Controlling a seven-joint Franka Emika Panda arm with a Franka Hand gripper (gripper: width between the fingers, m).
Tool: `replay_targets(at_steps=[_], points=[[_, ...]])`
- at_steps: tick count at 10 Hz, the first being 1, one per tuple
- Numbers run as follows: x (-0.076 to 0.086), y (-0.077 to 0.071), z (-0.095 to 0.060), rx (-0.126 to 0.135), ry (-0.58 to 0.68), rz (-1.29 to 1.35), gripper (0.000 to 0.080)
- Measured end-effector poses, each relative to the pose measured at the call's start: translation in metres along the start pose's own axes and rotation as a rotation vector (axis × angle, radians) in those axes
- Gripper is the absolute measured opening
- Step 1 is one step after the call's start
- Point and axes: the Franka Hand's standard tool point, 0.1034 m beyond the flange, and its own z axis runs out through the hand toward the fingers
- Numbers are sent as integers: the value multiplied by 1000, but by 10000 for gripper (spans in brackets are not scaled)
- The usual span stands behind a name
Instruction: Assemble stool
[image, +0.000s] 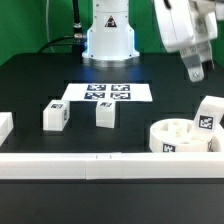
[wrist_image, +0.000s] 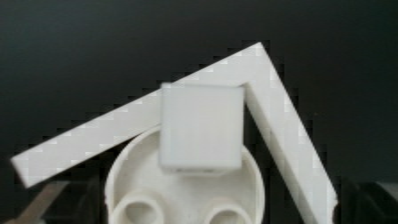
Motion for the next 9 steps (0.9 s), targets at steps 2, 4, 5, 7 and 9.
replay_targets(at_steps=[2,4,5,7,9], points=[[0,-10,-22,-7,-19,-4,647],[0,-6,-17,-9,-14,-6,649],[1,-7,-17,-9,-14,-6,649],[5,-2,-10,-23,-5,-39,649],[23,-7,-15,-24,6,-157,649]])
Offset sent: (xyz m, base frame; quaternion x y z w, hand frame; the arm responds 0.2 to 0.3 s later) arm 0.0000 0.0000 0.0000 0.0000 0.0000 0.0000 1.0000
